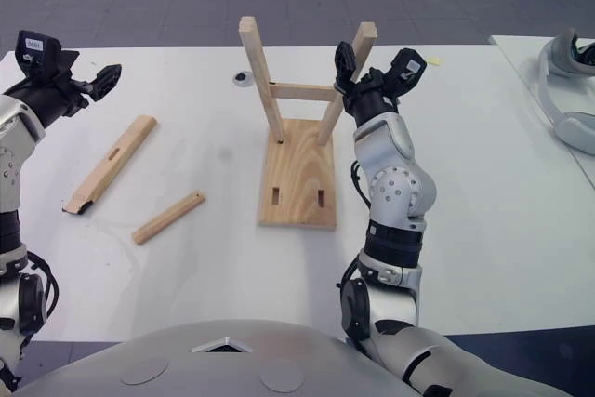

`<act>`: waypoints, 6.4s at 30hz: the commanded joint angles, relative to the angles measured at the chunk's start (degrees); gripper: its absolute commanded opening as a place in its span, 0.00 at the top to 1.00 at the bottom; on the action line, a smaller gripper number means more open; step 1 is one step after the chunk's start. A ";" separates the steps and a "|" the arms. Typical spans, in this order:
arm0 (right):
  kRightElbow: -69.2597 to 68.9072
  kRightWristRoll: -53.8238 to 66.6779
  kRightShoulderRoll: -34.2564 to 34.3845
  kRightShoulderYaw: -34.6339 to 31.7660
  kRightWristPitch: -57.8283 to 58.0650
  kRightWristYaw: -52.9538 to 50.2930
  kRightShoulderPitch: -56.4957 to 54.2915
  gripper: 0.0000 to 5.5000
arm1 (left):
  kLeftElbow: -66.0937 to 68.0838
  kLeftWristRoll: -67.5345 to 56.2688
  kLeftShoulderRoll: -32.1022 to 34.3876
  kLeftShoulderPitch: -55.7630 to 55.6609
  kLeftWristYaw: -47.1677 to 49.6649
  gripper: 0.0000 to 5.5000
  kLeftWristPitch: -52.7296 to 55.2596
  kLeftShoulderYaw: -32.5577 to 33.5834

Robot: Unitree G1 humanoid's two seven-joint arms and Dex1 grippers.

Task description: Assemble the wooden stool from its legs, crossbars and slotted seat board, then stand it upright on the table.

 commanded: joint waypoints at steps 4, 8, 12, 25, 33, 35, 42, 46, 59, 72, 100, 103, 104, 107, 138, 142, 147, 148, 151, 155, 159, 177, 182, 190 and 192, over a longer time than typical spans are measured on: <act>-0.65 -1.47 -0.38 0.13 1.14 1.31 1.27 0.19 | -10.91 -6.15 6.79 9.15 -14.82 0.29 5.56 -5.05; -1.30 -1.57 0.14 -0.18 1.15 1.14 2.27 0.19 | -14.82 -8.21 14.67 13.12 -24.34 0.29 8.67 -7.85; -1.34 -1.35 0.04 -0.60 1.31 1.04 2.31 0.19 | -14.19 -10.07 17.37 15.66 -30.05 0.29 9.98 -9.97; 0.59 -1.62 -0.76 -1.34 2.14 1.90 -0.25 0.19 | -1.51 8.37 16.16 21.54 -28.53 0.32 -3.81 -28.95; 1.55 -2.07 -0.31 -2.22 1.50 0.98 -0.52 0.19 | 0.76 5.55 12.77 21.22 -29.94 0.55 -3.28 -27.21; 1.73 -2.11 -0.38 -2.64 1.33 0.77 -0.73 0.19 | 0.63 4.98 12.35 21.00 -30.60 0.60 -2.69 -26.83; 1.93 -2.33 -0.57 -3.48 0.61 0.48 -1.37 0.19 | -0.24 4.74 11.61 19.97 -31.12 0.76 -2.19 -26.20; 0.49 -0.69 -1.52 -4.32 1.41 1.21 -2.93 0.19 | -1.16 2.84 10.64 15.65 -29.47 0.76 -0.87 -21.58; -8.92 14.45 -5.26 -6.24 1.98 5.30 -18.54 0.19 | -2.22 -11.47 -9.22 -20.46 -12.29 0.76 -7.71 -4.00; -7.70 27.90 1.39 1.38 7.41 -4.03 -20.51 0.19 | -5.19 -11.83 -15.07 -21.24 -14.22 0.76 -6.04 -13.22; -7.25 31.04 0.49 4.02 7.44 -5.83 -17.27 0.90 | -8.04 -12.08 -15.32 -21.30 -14.19 0.76 -3.05 -14.61; -7.19 30.94 0.34 4.16 7.34 -5.68 -17.28 0.91 | -7.13 -10.60 -15.54 -21.20 -12.82 0.76 -4.32 -14.37; -7.06 30.87 0.30 4.19 7.27 -5.52 -17.30 0.92 | -6.96 -9.92 -14.94 -20.69 -13.62 0.76 -5.37 -14.70; -6.80 30.71 0.16 4.32 7.06 -5.29 -17.20 0.92 | -5.37 -10.40 -16.70 -19.06 -12.71 0.76 -7.85 -12.22; 10.31 25.27 5.09 -3.70 -8.02 10.83 -31.77 0.92 | 13.64 -71.61 -52.53 -31.47 37.68 0.50 -14.49 10.23; 10.60 24.61 6.61 -3.14 -8.23 10.90 -30.67 0.92 | 19.86 -70.29 -52.25 -32.28 32.84 0.50 -15.50 8.11; 10.88 23.84 6.94 -3.70 -8.87 10.18 -29.60 0.92 | 27.19 -67.18 -51.50 -34.06 23.50 0.50 -19.20 7.83; 10.80 23.91 6.69 -3.99 -9.01 10.07 -29.87 0.92 | 28.21 -66.32 -51.42 -34.44 21.46 0.50 -20.73 8.20; 10.54 24.84 5.80 -5.37 -9.65 9.81 -31.32 0.92 | 31.74 -63.22 -50.94 -35.13 15.84 0.50 -24.22 8.29; 13.16 24.94 5.49 -7.08 -11.33 10.50 -33.45 0.92 | 37.85 -56.94 -50.88 -36.00 7.62 0.50 -26.38 6.21; 15.42 24.72 6.00 -7.92 -12.49 10.60 -33.52 0.92 | 21.87 -59.20 -51.66 -26.61 7.22 0.50 -22.39 4.39; 8.58 28.20 8.58 -4.47 -7.62 9.14 -27.93 0.92 | 0.70 -66.20 -51.55 -12.82 13.64 0.50 -20.30 -1.63; 5.25 29.82 9.71 -2.06 -5.82 6.92 -23.02 0.92 | 2.82 -66.37 -50.35 -14.17 13.15 0.50 -21.00 -1.20; 3.15 31.20 10.97 1.13 -6.64 4.31 -19.25 0.92 | 2.28 -66.80 -49.69 -13.35 13.00 0.50 -20.28 -0.83; 2.80 31.50 11.22 1.63 -7.30 3.70 -18.67 0.92 | 1.99 -66.51 -49.47 -13.29 13.29 0.50 -20.01 -1.08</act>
